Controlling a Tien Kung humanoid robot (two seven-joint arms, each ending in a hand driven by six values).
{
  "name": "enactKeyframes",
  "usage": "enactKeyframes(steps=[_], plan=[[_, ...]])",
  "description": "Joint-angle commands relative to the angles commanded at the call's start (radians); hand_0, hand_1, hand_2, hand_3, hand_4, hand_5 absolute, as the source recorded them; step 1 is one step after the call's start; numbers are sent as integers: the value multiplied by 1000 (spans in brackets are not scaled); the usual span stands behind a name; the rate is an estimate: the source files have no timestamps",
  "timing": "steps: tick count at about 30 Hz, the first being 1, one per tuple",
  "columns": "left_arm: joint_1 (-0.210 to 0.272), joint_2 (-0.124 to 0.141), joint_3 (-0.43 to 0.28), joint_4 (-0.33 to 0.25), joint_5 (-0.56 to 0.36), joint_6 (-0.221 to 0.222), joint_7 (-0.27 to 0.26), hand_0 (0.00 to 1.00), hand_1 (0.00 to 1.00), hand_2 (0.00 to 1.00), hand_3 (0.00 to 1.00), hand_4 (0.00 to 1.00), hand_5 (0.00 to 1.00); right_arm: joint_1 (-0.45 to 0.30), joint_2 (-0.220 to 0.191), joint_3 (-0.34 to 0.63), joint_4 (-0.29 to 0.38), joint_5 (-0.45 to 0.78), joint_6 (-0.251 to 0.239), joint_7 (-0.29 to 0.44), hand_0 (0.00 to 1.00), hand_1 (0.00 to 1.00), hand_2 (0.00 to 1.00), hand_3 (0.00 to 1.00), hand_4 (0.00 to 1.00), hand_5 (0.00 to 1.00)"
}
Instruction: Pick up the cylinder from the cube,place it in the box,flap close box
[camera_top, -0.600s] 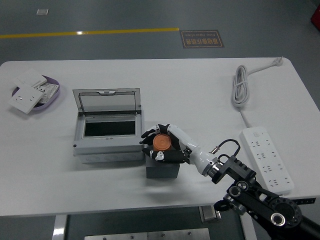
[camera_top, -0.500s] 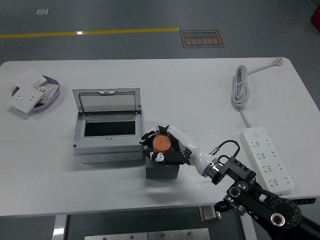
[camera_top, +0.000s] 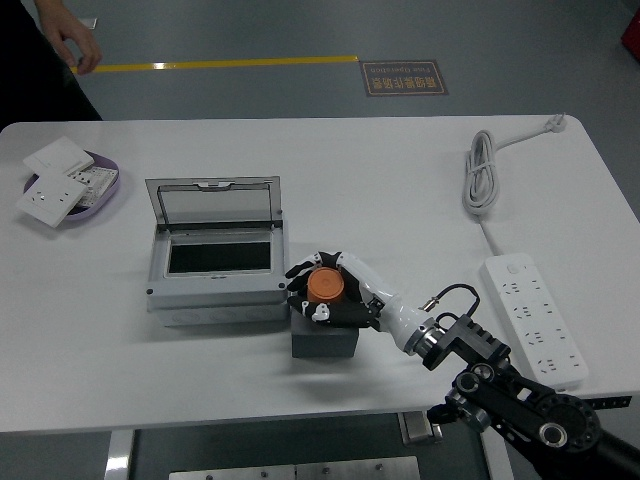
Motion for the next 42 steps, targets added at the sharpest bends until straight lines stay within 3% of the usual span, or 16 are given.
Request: enactKeyframes(steps=[1,6,7,12,13,23,29,42], plan=[[0,0,0,0,0,0,0,605,600,583,565,602,184,1,0,0,0,3,1,0,532,539,482,473,122,2],[-1,1,-2,0,1,0,0,605,600,583,565,602,184,2,2,-2,0,10,5,0,532,539,482,473,122,2],[0,1,-1,0,0,0,-1,604,600,584,565,602,185,2,2,-2,-1,10,4,1,397,463,455,369,69,2],[0,-1,-4,0,3,0,0,604,600,584,565,602,185,2,4,0,-1,5,-6,5,397,463,455,369,69,2],[1,-2,-6,0,5,0,0,605,600,583,564,602,185,2,4,2,0,3,-10,6,341,404,396,311,50,2],[12,-2,-32,0,26,1,10,605,600,583,564,603,186,66,20,-1,28,-38,-63,-19,337,396,397,306,41,2],[15,-3,-50,0,44,0,17,605,601,585,567,605,183,193,78,-68,15,-106,-94,-101,339,398,393,281,36,2],[26,6,-86,0,84,-2,33,604,602,586,566,607,188,466,182,-227,-46,-377,-76,-378,325,394,392,267,14,2]])
